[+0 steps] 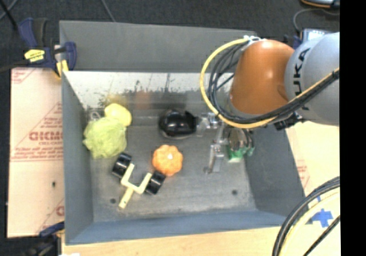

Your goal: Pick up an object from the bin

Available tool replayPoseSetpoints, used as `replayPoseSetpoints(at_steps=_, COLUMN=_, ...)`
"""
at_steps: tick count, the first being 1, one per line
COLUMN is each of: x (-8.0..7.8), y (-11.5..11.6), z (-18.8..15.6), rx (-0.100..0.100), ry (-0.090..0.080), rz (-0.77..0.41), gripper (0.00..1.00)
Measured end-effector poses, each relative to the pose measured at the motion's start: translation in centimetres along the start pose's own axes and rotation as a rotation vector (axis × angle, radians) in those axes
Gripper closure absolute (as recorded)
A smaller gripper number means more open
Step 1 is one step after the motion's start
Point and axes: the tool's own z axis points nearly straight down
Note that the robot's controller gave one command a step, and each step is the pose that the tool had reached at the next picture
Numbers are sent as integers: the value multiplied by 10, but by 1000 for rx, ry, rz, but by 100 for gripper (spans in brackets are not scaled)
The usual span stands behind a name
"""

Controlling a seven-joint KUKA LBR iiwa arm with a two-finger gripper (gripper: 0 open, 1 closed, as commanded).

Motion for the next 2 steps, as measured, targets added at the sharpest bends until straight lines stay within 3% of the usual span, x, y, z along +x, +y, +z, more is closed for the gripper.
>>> replayPoseSetpoints(at_steps=1, x=-12, y=6, z=-6, rx=-1, ry=-12, rz=-17, gripper=0)
replayPoseSetpoints(at_steps=2, x=-2, y=33, z=57, rx=-2, ry=-9, rz=0, gripper=0)
